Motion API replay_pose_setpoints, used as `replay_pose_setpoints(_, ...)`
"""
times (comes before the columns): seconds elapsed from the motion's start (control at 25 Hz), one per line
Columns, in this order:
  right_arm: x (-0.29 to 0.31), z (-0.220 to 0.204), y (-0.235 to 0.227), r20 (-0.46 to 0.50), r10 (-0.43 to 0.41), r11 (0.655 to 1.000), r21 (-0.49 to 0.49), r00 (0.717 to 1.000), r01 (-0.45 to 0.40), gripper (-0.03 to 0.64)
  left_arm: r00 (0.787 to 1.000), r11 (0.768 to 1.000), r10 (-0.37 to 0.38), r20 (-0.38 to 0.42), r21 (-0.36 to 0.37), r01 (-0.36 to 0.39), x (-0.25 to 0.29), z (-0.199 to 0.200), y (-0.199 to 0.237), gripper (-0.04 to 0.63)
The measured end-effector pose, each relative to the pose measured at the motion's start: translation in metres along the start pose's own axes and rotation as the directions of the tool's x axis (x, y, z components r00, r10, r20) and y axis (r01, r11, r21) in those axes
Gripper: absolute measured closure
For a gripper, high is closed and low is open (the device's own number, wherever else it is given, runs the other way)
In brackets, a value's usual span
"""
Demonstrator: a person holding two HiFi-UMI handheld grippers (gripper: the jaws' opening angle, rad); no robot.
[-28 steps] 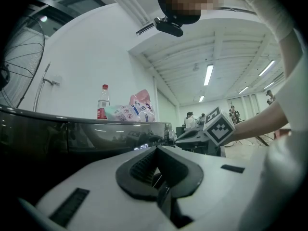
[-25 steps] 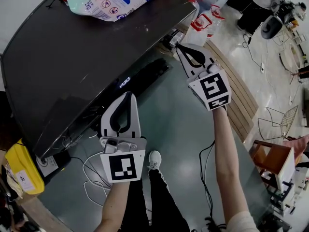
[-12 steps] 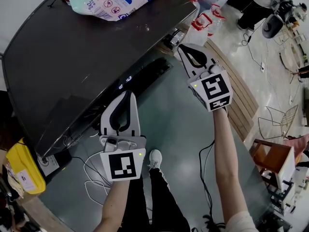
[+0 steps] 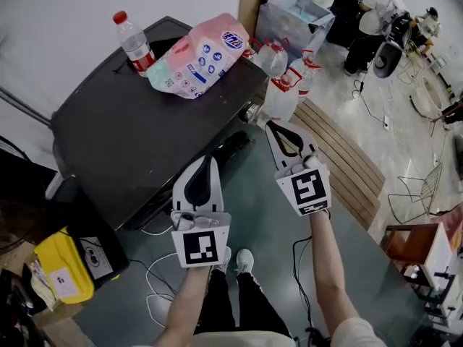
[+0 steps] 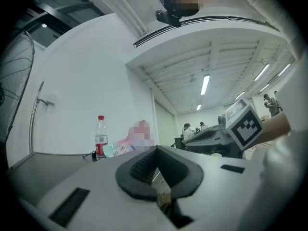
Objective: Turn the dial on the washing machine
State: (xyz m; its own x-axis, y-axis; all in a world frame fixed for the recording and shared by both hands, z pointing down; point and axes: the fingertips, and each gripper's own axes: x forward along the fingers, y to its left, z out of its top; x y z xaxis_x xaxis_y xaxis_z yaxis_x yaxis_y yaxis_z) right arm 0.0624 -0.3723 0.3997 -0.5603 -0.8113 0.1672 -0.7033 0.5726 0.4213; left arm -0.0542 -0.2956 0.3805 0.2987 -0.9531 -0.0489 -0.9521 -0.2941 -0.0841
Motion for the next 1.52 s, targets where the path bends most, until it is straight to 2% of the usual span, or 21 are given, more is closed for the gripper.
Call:
replay_pose_setpoints(0.08, -0.021, 0.033, -0.007, 0.013, -0.04, 0.999, -0.001, 0.999, 0.04, 0.614, 1.0, 1.0, -0.012, 0.026, -0.007, 0.013, -0.006, 0.03, -0.001, 0.597)
replay_pose_setpoints(0.24, -0.073, 0.085, -0.019, 0.009, -0.116, 0.993, 0.036, 0.993, 0.115, 0.614, 0.997, 0.997, -0.059, 0.046, 0.061, 0.056, -0.033, 0.084, -0.009, 0.597)
replay_pose_setpoints(0.36, -0.117, 0.117, -0.025, 0.031, -0.16, 0.984, 0.078, 0.987, 0.157, 0.614, 0.996, 0.996, -0.059, 0.063, 0.067, 0.055, -0.051, 0.125, -0.012, 0.597)
replay_pose_setpoints(0.52, -0.165, 0.157, -0.011, 0.092, -0.217, 0.97, 0.135, 0.972, 0.203, 0.614, 0.99, 0.995, -0.063, 0.123, 0.09, 0.052, -0.078, 0.168, -0.014, 0.597)
replay_pose_setpoints(0.64, -0.193, 0.175, 0.002, 0.128, -0.243, 0.963, 0.147, 0.961, 0.224, 0.614, 0.99, 0.996, -0.063, 0.128, 0.074, 0.053, -0.093, 0.187, -0.019, 0.597)
replay_pose_setpoints(0.88, -0.223, 0.179, 0.017, 0.161, -0.308, 0.94, 0.201, 0.938, 0.274, 0.614, 0.981, 0.985, -0.086, 0.172, 0.165, 0.058, -0.107, 0.205, -0.033, 0.597)
replay_pose_setpoints(1.0, -0.23, 0.171, 0.024, 0.159, -0.307, 0.938, 0.218, 0.938, 0.27, 0.614, 0.983, 0.987, -0.078, 0.166, 0.15, 0.053, -0.112, 0.2, -0.036, 0.597)
replay_pose_setpoints(1.08, -0.235, 0.173, 0.029, 0.159, -0.307, 0.939, 0.213, 0.938, 0.271, 0.614, 0.984, 0.983, -0.094, 0.151, 0.169, 0.068, -0.114, 0.199, -0.041, 0.597)
replay_pose_setpoints(1.24, -0.229, 0.174, 0.033, 0.166, -0.299, 0.943, 0.205, 0.94, 0.264, 0.614, 0.978, 0.978, -0.104, 0.179, 0.196, 0.068, -0.111, 0.203, -0.039, 0.597)
replay_pose_setpoints(1.52, -0.23, 0.174, 0.037, 0.166, -0.281, 0.948, 0.204, 0.945, 0.246, 0.614, 0.978, 0.982, -0.109, 0.176, 0.172, 0.078, -0.109, 0.203, -0.045, 0.597)
